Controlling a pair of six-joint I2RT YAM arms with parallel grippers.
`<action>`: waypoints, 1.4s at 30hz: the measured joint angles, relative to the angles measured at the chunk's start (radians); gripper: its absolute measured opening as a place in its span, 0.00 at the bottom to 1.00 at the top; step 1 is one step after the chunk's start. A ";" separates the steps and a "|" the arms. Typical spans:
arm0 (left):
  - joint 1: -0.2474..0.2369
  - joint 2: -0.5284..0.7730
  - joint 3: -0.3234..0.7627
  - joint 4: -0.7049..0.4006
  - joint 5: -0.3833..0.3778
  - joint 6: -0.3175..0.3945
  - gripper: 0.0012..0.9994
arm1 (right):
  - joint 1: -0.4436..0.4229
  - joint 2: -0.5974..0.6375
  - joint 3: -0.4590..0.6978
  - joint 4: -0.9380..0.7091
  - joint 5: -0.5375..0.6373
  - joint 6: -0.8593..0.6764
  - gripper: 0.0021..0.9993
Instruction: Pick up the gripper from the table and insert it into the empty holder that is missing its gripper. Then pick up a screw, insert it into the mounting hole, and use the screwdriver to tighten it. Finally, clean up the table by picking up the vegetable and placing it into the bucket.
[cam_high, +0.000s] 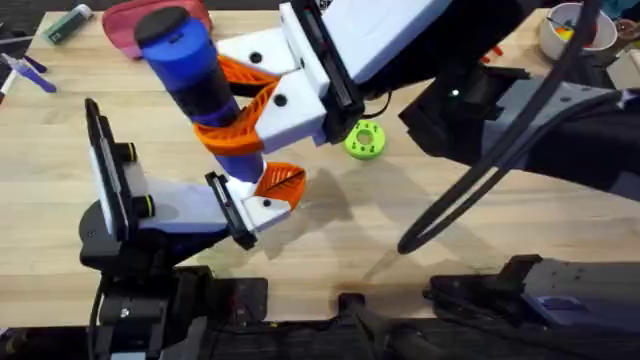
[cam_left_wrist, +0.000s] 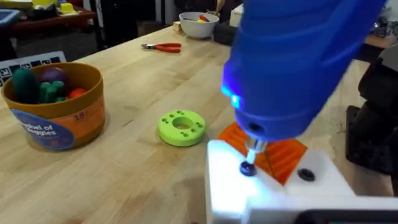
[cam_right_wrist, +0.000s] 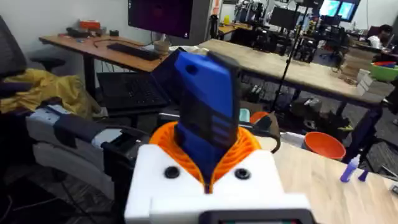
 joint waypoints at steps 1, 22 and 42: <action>0.000 0.000 0.000 0.000 0.000 0.000 0.00 | 0.000 0.002 0.000 0.002 0.000 0.000 0.02; 0.000 0.000 0.000 0.000 0.000 0.000 0.00 | 0.000 0.029 0.006 0.003 0.000 0.000 0.02; 0.000 0.000 0.000 0.000 0.000 0.000 0.00 | -0.011 0.046 0.147 0.003 -0.055 0.068 0.02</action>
